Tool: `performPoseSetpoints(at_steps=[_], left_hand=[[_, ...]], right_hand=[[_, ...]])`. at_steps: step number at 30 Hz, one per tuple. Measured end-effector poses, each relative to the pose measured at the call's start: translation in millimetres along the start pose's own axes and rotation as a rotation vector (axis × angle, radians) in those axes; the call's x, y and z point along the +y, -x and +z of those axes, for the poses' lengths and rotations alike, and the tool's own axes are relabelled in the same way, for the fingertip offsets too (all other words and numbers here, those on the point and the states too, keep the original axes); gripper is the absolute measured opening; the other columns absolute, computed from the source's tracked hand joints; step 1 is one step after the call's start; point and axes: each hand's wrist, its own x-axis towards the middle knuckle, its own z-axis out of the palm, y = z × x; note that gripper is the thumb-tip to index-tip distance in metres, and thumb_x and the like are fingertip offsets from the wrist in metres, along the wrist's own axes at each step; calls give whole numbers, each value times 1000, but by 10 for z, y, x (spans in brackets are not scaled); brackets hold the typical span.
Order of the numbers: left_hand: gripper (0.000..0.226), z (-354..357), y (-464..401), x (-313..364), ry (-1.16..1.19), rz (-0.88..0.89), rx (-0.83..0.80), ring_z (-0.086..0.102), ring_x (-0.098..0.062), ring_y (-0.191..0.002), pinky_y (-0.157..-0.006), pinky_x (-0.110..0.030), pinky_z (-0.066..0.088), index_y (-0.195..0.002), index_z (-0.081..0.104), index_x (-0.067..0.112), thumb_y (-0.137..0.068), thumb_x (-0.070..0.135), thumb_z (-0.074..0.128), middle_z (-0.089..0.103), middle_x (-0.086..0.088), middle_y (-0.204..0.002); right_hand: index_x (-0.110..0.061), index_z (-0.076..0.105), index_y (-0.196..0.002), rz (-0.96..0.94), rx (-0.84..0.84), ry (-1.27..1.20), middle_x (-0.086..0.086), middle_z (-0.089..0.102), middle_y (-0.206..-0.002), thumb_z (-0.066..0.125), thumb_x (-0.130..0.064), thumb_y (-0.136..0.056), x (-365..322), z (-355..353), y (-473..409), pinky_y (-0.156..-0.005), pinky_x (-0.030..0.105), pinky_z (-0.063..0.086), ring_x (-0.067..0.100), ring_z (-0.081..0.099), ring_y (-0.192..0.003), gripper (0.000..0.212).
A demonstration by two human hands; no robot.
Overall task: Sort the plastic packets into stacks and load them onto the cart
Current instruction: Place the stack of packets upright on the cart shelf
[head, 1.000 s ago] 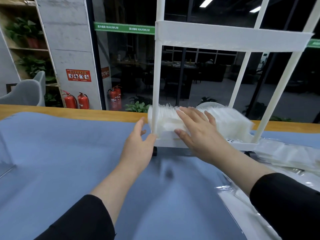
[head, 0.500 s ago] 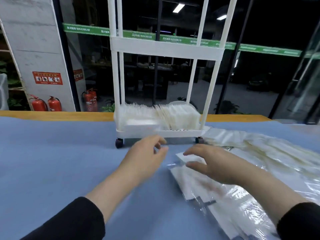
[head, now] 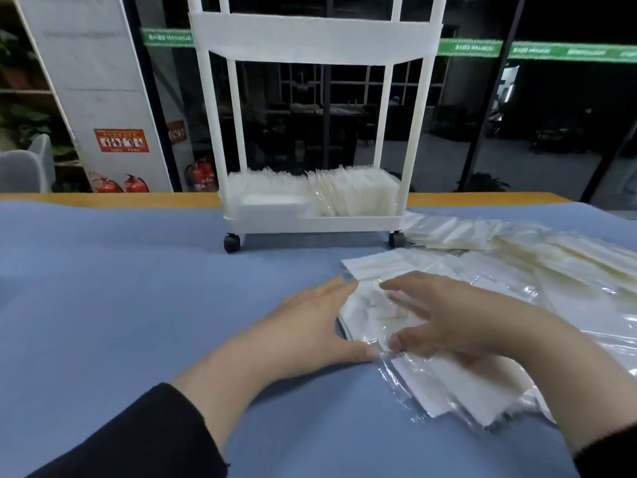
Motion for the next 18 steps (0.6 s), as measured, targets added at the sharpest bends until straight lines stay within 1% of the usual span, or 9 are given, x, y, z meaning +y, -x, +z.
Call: performPoseSetpoints(at_steps=[2, 4, 7, 10, 12, 13, 15, 16, 18], left_hand=[[88, 7, -47, -29, -56, 3, 16, 23, -7, -150, -123, -36, 22, -155, 24, 48, -81, 71, 67, 25, 22, -163], [88, 18, -94, -29, -127, -25, 36, 22, -11, -151, -123, -38, 21, -158, 26, 40, -84, 69, 65, 24, 17, -165], [82, 43, -115, -31, -141, -45, 79, 29, -13, -147, -120, -37, 24, -154, 28, 47, -84, 72, 63, 34, 21, -158], [83, 42, -85, -13, -171, -66, 62, 25, -10, -148, -118, -34, 19, -152, 21, 52, -82, 77, 58, 32, 22, -159], [84, 33, -84, -8, -163, -75, 69, 26, -10, -147, -118, -35, 20, -153, 22, 51, -82, 75, 60, 33, 19, -158], [84, 31, -91, -8, -149, -80, 71, 28, -11, -146, -117, -35, 21, -153, 23, 51, -82, 74, 62, 36, 17, -156], [81, 39, -113, -18, -127, -88, 67, 32, -14, -143, -116, -35, 24, -152, 26, 50, -83, 73, 62, 41, 12, -150], [81, 44, -122, -21, -119, -92, 67, 33, -14, -142, -116, -35, 24, -152, 27, 49, -83, 72, 62, 41, 11, -147], [77, 48, -127, -15, -91, -104, 80, 34, -14, -141, -116, -34, 25, -152, 29, 47, -86, 70, 62, 42, 11, -145]], right_hand=[[-47, 34, -148, -9, 31, -23, -27, 34, -150, 72, -63, -78, 15, 9, -32, -99, 26, 34, 8, 40, -135, 81], [-46, 39, -146, -13, 74, -33, -24, 39, -147, 72, -59, -82, 30, 16, -51, -93, 24, 33, 7, 44, -131, 73], [-46, 43, -143, -17, 100, -46, -24, 43, -143, 70, -60, -83, 68, 22, -67, -94, 25, 36, 6, 47, -127, 67], [-50, 36, -146, -48, -9, -91, -33, 34, -144, 72, -72, -71, 101, 34, -27, -106, 29, 37, 0, 40, -130, 86], [-50, 30, -149, -69, -51, -50, -36, 29, -146, 75, -72, -69, 109, 40, -5, -109, 30, 35, -1, 36, -133, 94], [-49, 31, -149, -66, -34, -45, -35, 31, -145, 75, -68, -71, 101, 37, -5, -106, 28, 35, -2, 37, -131, 91], [-47, 38, -145, -38, 44, -84, -30, 39, -135, 72, -63, -78, 73, 30, -24, -95, 24, 35, -2, 44, -119, 78], [-46, 42, -143, -30, 98, -115, -27, 43, -130, 70, -62, -81, 57, 30, -36, -91, 23, 35, -1, 47, -114, 70], [-41, 49, -139, -56, 252, -139, -21, 47, -131, 66, -58, -86, 33, 17, -72, -88, 22, 36, 4, 50, -114, 58]])
